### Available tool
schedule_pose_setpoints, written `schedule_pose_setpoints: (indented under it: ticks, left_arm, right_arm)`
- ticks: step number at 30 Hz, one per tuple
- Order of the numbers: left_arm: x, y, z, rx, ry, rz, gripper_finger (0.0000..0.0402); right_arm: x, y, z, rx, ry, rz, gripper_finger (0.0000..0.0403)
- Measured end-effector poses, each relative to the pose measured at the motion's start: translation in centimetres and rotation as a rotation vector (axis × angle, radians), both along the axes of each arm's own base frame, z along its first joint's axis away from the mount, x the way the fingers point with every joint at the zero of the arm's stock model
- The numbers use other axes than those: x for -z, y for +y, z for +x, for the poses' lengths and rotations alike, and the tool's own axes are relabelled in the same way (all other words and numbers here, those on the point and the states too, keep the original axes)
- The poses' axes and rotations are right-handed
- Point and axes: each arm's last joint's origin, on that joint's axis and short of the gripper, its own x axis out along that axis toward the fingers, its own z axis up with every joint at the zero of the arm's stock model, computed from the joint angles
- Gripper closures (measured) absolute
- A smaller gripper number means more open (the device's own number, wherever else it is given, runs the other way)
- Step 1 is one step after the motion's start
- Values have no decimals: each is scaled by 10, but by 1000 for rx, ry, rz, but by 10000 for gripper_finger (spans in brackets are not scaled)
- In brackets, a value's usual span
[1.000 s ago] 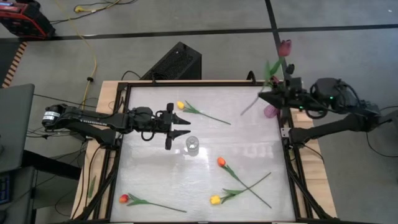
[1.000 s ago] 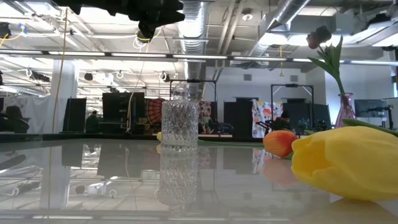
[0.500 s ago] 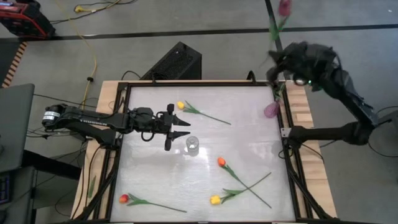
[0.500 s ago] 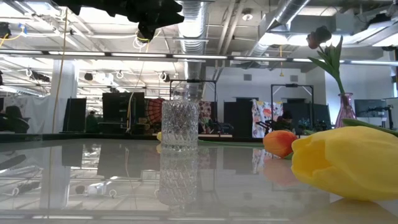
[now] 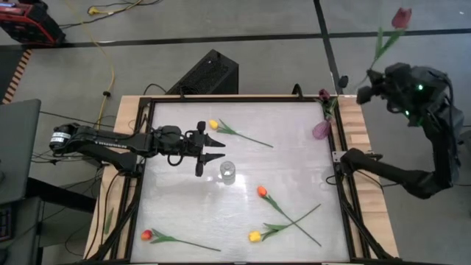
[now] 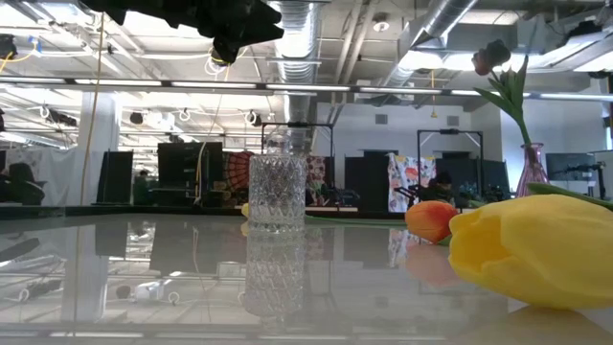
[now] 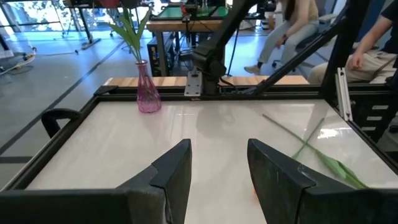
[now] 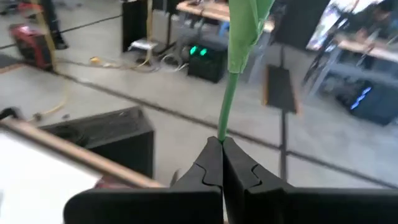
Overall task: Sort flowers into vase by color
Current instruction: Put the red flower into the violet vase
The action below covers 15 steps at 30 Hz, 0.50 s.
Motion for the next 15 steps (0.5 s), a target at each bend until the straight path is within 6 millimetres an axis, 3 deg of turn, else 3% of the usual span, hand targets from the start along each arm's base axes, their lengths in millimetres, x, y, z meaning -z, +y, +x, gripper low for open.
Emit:
schedule_pose_setpoints:
  ticks: [7, 15]
  left_arm:
    - [-1, 0, 0, -1, -12, -6, 255]
    - [4, -1, 4, 8, 8, -30, 255]
  right_arm:
    - [51, 0, 1, 12, -8, 150, 385]
    - [108, -11, 9, 39, -76, 111, 385]
